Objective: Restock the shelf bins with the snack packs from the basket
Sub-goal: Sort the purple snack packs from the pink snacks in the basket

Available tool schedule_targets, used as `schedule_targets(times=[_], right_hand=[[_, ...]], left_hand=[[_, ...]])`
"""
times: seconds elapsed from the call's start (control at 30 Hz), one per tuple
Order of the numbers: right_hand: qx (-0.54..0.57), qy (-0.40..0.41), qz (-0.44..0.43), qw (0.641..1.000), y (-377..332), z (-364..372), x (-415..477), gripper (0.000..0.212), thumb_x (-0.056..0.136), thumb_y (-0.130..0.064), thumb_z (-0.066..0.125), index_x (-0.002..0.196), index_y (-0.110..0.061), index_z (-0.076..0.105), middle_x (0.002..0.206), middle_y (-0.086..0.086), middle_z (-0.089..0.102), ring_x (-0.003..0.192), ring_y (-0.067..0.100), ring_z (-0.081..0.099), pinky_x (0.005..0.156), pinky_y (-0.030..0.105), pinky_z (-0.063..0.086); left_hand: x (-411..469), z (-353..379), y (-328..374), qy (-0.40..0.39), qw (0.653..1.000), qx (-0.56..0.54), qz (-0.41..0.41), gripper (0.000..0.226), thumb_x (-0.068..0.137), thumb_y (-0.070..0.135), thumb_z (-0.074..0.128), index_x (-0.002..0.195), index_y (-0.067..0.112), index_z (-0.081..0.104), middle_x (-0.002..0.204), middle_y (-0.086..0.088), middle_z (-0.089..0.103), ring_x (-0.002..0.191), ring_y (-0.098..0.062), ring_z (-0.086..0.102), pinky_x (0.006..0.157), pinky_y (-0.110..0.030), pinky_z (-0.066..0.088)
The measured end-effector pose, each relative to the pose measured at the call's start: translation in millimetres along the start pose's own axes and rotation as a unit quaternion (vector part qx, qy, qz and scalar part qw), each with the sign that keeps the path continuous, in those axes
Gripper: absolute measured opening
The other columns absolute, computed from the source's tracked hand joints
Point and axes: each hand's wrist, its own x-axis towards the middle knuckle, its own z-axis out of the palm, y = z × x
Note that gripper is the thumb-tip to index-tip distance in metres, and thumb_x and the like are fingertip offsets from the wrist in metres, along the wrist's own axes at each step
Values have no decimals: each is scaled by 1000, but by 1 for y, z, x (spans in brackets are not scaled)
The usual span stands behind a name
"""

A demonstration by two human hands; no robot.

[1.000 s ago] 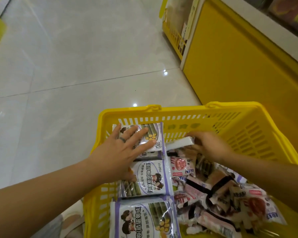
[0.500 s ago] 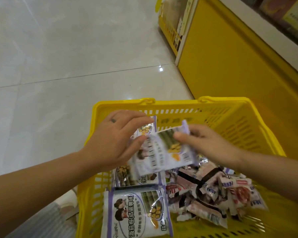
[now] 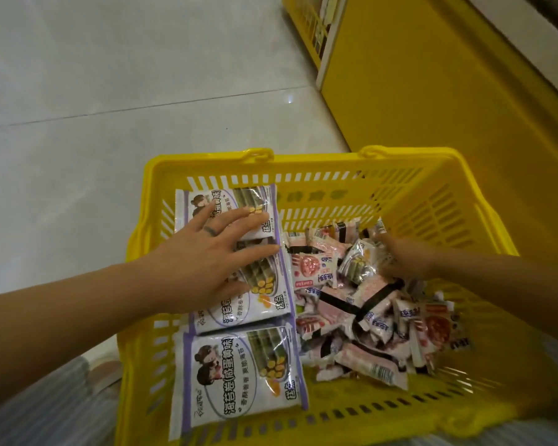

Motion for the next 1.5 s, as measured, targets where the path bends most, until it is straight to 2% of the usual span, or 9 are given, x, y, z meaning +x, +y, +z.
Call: schedule_targets(times=[0.2,0.4,0.53,0.7,0.87,1.03,1.23,1.37,1.5], right_hand=[[-10,49,-23,998,-7,-3,6,56,86,-22,68,136,-13,45,115,11,61,82,19,55,63,27,47],[-62,204,-131,968,-17,-66,-38,32,87,-23,67,118,-14,64,96,7,69,77,18,60,63,28,38],[23,175,-235,956,-51,-109,-78,23,82,-29,72,102,-19,72,75,-18,65,64,-10,58,53,10,39],[203,130,-321,916,-126,-101,-80,26,85,-29,70,110,-19,68,93,-7,73,78,2,69,66,20,54],[283,185,-330,881,-168,-85,-56,34,90,-15,65,123,-9,61,121,5,65,107,7,61,93,18,48],[201,244,-305,898,-118,-67,-51,26,91,-19,63,118,-18,64,118,-4,64,110,6,57,91,24,50],[-61,-59,-218,972,-37,-7,-54,56,87,-41,65,137,-24,45,136,0,49,117,12,51,91,25,49],[-144,-67,-304,939,-42,37,-53,85,81,-62,61,148,-28,23,145,1,30,130,22,33,103,43,39],[-201,-86,-306,926,-60,51,-38,98,75,-70,61,152,-29,15,158,6,10,141,34,14,111,54,28]], left_hand=[[-3,9,-3,-13,1000,20,9,65,97,60,20,144,45,-22,158,-2,-21,148,-32,-6,116,-60,4],[-6,-8,-5,42,999,22,9,57,90,39,58,144,28,43,151,-13,39,132,-37,44,103,-63,36],[-3,-21,-4,228,970,-83,0,40,94,29,41,133,20,44,136,-13,53,122,-30,53,106,-56,36],[-1,-32,-6,363,927,-79,42,31,94,25,48,124,15,48,126,-12,54,118,-29,51,107,-54,34],[1,-24,-5,228,973,-13,30,32,93,33,47,118,16,60,123,-12,61,114,-36,57,94,-47,47],[-4,-14,-8,114,992,44,-26,51,89,41,41,131,18,60,138,-11,55,121,-37,56,95,-56,46],[3,-23,-4,125,991,38,-40,54,73,28,79,123,15,64,135,-17,56,122,-39,54,100,-61,40],[30,-43,13,127,990,51,38,43,76,29,75,117,20,66,127,-11,62,117,-33,58,101,-56,39],[75,-45,50,-11,997,27,78,44,94,34,53,136,25,44,136,-2,50,123,-24,49,111,-46,31]])
